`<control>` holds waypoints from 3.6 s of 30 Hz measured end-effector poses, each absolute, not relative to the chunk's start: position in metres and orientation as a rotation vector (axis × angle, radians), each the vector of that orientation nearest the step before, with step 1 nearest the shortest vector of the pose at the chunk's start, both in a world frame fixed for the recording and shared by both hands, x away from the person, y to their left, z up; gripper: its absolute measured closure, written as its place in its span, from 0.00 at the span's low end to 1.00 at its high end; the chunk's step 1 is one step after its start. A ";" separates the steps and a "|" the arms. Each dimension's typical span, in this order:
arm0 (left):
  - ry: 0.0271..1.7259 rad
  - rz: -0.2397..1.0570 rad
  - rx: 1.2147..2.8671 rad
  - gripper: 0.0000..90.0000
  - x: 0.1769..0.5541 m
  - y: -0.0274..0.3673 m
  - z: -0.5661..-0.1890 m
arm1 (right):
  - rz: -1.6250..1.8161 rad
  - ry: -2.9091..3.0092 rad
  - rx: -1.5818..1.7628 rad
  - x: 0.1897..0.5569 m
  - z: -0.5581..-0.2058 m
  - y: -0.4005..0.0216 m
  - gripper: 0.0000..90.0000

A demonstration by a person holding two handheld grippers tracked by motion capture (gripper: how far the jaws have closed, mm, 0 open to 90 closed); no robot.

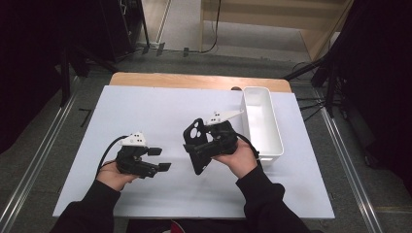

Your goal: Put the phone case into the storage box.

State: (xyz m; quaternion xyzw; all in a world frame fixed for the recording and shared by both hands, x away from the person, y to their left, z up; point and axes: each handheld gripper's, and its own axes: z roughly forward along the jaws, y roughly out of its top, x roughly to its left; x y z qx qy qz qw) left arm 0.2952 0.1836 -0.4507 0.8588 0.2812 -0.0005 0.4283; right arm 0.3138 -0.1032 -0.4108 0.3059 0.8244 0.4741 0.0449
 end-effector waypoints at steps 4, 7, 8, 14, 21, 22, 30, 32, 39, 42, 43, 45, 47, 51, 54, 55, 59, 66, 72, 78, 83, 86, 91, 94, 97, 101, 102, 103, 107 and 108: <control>0.706 -0.006 2.149 0.32 0.292 0.186 -0.453 | 1.449 2.524 0.942 0.314 -0.410 -0.106 0.13; 0.708 -0.004 2.160 0.32 0.289 0.189 -0.456 | 1.459 2.529 0.944 0.314 -0.410 -0.108 0.13; 0.715 -0.004 2.163 0.32 0.288 0.190 -0.456 | 1.457 2.532 0.948 0.314 -0.410 -0.109 0.13; 0.746 0.000 2.161 0.32 0.285 0.196 -0.458 | 1.466 2.539 0.951 0.315 -0.409 -0.112 0.13; 0.772 0.018 2.168 0.32 0.284 0.200 -0.461 | 1.459 2.549 0.942 0.317 -0.406 -0.116 0.13; 0.777 0.017 2.165 0.32 0.283 0.201 -0.461 | 1.458 2.556 0.941 0.317 -0.404 -0.117 0.13; 0.819 0.031 2.150 0.32 0.281 0.209 -0.461 | 1.451 2.566 0.965 0.322 -0.392 -0.124 0.13; 0.833 0.049 2.143 0.32 0.280 0.211 -0.460 | 1.456 2.559 0.960 0.323 -0.389 -0.126 0.13; 0.847 0.058 2.127 0.32 0.277 0.214 -0.459 | 1.441 2.533 0.981 0.327 -0.378 -0.138 0.13; 0.847 0.056 2.132 0.32 0.277 0.216 -0.459 | 1.451 2.525 0.979 0.328 -0.375 -0.144 0.13; 0.851 0.055 2.133 0.32 0.276 0.216 -0.459 | 1.449 2.519 0.979 0.329 -0.373 -0.145 0.13; 0.854 0.052 2.126 0.32 0.276 0.217 -0.460 | 1.452 2.515 0.993 0.329 -0.371 -0.149 0.13; 0.853 0.053 2.126 0.32 0.275 0.217 -0.460 | 1.456 2.505 0.994 0.330 -0.369 -0.152 0.13; 0.865 0.050 2.125 0.32 0.276 0.218 -0.460 | 1.460 2.490 1.016 0.332 -0.367 -0.157 0.13; 0.860 0.046 2.124 0.32 0.276 0.218 -0.461 | 1.444 2.478 1.033 0.332 -0.366 -0.161 0.13; 0.860 0.045 2.125 0.32 0.276 0.218 -0.461 | 1.441 2.476 1.034 0.332 -0.365 -0.162 0.13; 0.866 0.038 2.128 0.32 0.276 0.218 -0.461 | 1.449 2.440 1.062 0.332 -0.361 -0.171 0.13; 0.874 0.030 2.120 0.32 0.278 0.220 -0.462 | 1.438 2.382 1.095 0.332 -0.356 -0.185 0.13; 0.872 0.012 2.106 0.32 0.279 0.221 -0.461 | 1.400 2.339 1.159 0.334 -0.355 -0.195 0.13; 0.878 0.003 2.103 0.32 0.280 0.222 -0.462 | 1.378 2.287 1.201 0.334 -0.353 -0.207 0.13; 0.873 -0.002 2.101 0.32 0.280 0.221 -0.462 | 1.384 2.248 1.242 0.335 -0.352 -0.218 0.13; 0.870 -0.011 2.100 0.32 0.281 0.221 -0.462 | 1.379 2.222 1.267 0.334 -0.351 -0.224 0.13; 0.869 -0.015 2.102 0.32 0.281 0.221 -0.462 | 1.366 2.159 1.306 0.333 -0.348 -0.237 0.13; 0.869 -0.015 2.099 0.32 0.281 0.221 -0.462 | 1.364 2.127 1.326 0.333 -0.347 -0.244 0.13; 0.872 -0.012 2.099 0.32 0.281 0.221 -0.462 | 1.355 2.098 1.352 0.333 -0.346 -0.250 0.13; 0.873 -0.012 2.098 0.32 0.281 0.221 -0.462 | 1.327 2.052 1.379 0.333 -0.346 -0.259 0.13; 0.872 -0.012 2.099 0.32 0.281 0.221 -0.462 | 1.328 2.041 1.389 0.333 -0.347 -0.261 0.13; 0.871 -0.013 2.099 0.32 0.281 0.221 -0.462 | 1.328 2.034 1.397 0.333 -0.347 -0.263 0.13; 0.871 -0.012 2.099 0.32 0.282 0.220 -0.462 | 1.319 1.995 1.435 0.334 -0.349 -0.269 0.13; 0.872 -0.012 2.098 0.32 0.282 0.220 -0.462 | 1.311 1.985 1.445 0.334 -0.350 -0.270 0.13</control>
